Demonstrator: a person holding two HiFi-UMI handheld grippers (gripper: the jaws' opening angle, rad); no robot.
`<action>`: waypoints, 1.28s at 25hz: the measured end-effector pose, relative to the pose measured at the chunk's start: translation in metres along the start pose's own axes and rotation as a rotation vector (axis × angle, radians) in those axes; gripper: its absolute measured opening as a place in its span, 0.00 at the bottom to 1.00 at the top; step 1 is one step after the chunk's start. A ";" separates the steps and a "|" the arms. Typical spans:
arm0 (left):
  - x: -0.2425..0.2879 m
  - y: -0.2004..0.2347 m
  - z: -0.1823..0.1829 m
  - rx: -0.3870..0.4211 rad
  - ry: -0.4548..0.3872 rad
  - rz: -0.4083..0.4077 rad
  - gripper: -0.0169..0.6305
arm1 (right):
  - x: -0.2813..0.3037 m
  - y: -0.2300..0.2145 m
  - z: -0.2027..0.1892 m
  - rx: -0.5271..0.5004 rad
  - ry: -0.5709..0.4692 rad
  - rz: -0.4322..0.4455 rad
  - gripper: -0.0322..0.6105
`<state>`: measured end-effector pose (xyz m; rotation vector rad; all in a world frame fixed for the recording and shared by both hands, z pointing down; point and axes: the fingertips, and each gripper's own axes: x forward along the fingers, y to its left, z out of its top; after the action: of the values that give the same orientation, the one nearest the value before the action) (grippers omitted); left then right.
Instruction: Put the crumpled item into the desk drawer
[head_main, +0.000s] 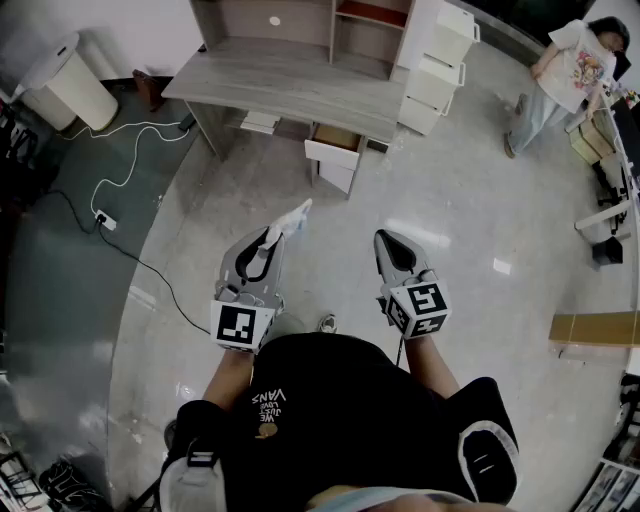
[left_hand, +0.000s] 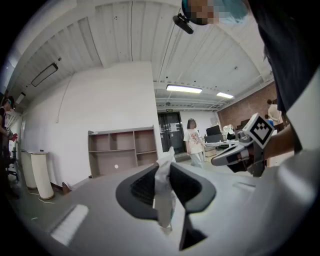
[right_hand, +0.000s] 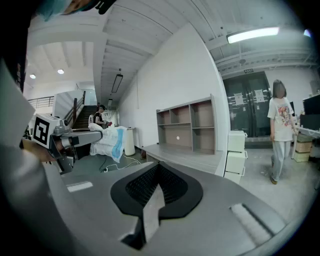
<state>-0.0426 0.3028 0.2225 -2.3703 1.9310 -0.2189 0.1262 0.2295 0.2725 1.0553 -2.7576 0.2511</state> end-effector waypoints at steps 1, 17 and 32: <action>0.001 -0.001 -0.001 0.002 0.000 0.000 0.21 | 0.001 0.001 -0.001 0.006 -0.001 0.009 0.05; 0.061 0.042 -0.020 -0.006 0.004 -0.024 0.21 | 0.058 -0.023 0.006 0.046 -0.024 0.009 0.05; 0.161 0.157 -0.045 -0.005 0.018 -0.268 0.21 | 0.180 -0.030 0.035 0.113 -0.032 -0.238 0.05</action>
<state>-0.1700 0.1146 0.2536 -2.6339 1.6156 -0.2517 0.0108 0.0843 0.2823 1.4132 -2.6380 0.3614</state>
